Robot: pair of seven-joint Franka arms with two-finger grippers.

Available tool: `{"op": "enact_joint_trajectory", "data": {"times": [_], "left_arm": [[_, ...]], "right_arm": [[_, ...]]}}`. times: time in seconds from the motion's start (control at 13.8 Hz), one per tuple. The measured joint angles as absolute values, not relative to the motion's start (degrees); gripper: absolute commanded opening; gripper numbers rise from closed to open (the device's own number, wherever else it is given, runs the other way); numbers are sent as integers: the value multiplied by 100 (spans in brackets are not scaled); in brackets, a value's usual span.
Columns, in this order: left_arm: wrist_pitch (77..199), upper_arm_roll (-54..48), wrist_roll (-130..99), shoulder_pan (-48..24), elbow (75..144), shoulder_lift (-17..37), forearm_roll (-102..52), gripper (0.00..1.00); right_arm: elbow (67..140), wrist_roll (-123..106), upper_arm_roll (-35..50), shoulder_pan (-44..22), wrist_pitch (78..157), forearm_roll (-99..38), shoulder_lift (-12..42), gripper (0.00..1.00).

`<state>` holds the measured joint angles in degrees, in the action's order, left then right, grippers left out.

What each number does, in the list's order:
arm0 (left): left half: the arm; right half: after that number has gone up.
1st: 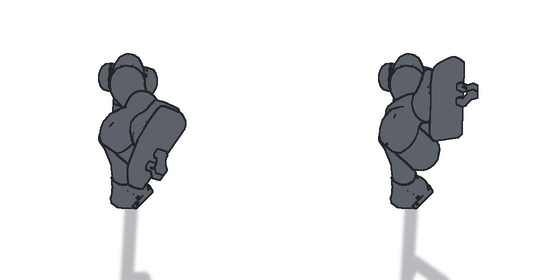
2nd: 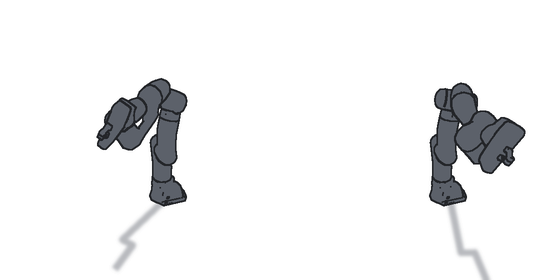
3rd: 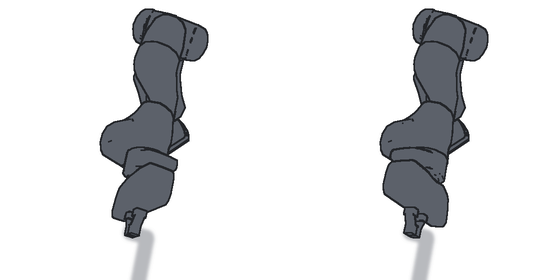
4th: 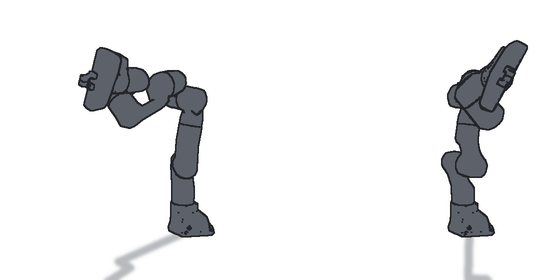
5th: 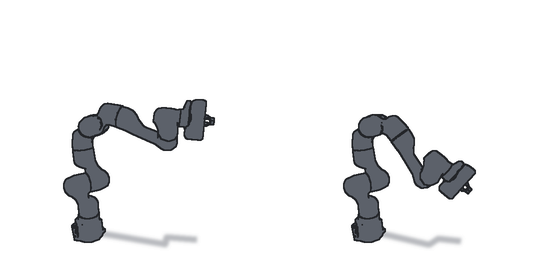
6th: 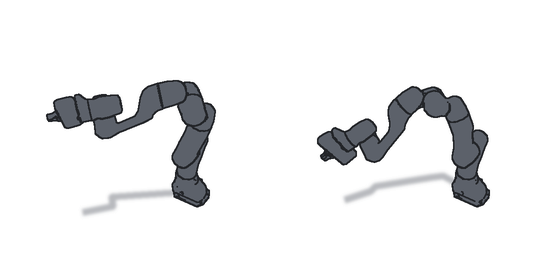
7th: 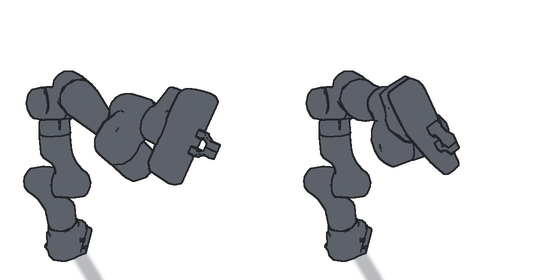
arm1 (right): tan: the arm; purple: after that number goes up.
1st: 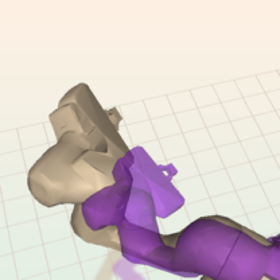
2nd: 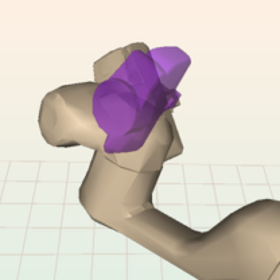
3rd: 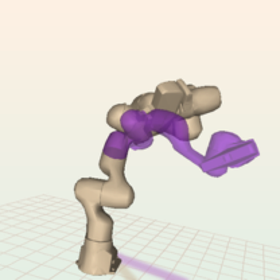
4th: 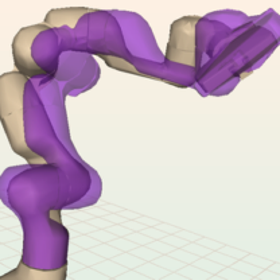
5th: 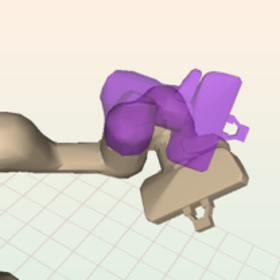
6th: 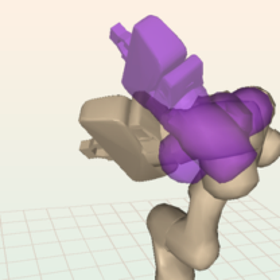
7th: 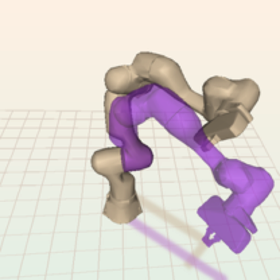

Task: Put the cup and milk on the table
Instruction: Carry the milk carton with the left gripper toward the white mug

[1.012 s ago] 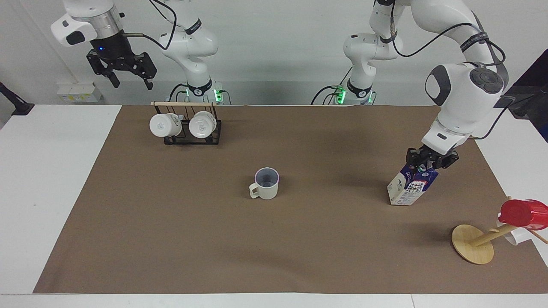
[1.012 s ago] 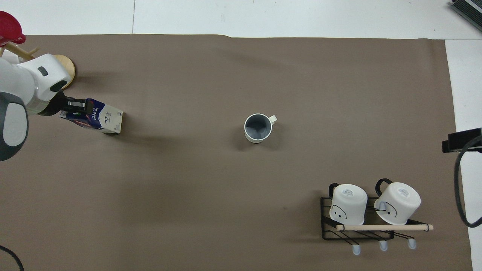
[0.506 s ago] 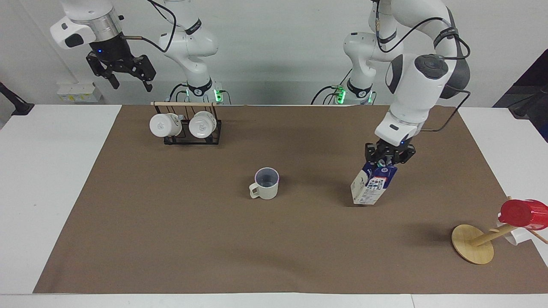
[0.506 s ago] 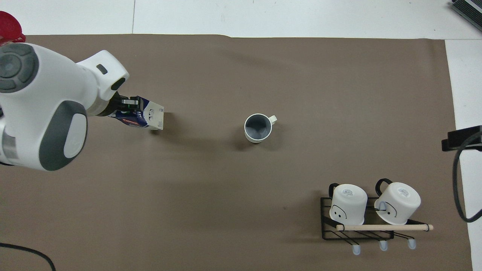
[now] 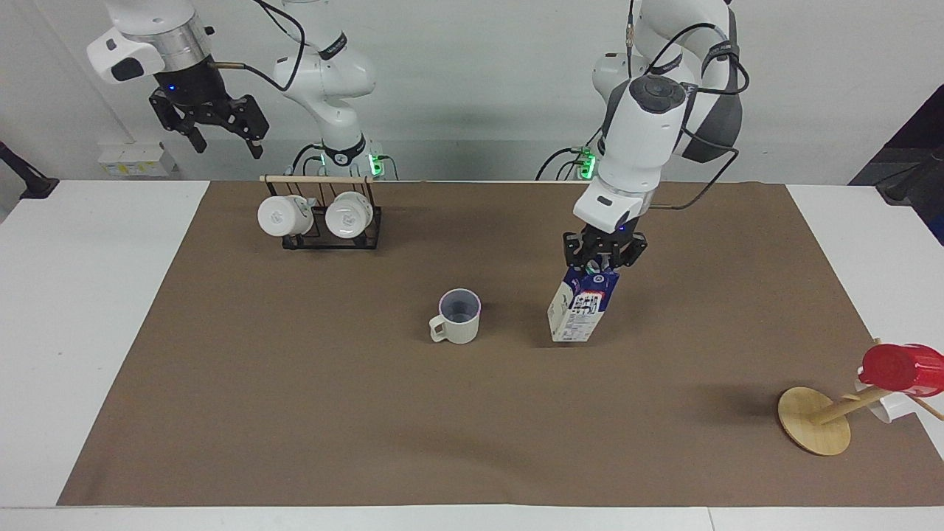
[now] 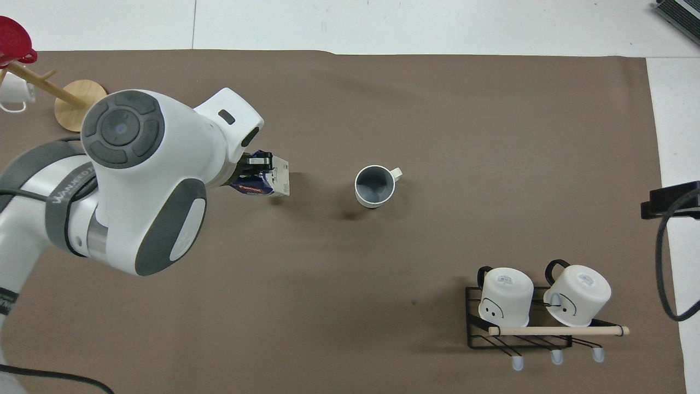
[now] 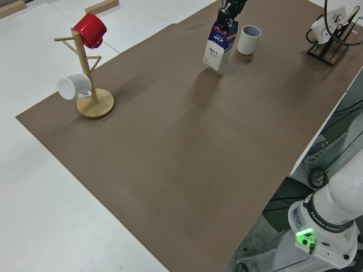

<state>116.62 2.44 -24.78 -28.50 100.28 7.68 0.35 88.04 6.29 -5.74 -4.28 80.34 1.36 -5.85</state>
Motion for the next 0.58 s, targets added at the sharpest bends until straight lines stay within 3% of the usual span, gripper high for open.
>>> {"op": "enact_joint_trajectory", "data": {"times": [0.58], "left_arm": [[11746, 241, -3289, -3383, 9848, 1106, 39, 12]], "right_arm": [[8804, 629, -574, -427, 8034, 136, -585, 100]]}}
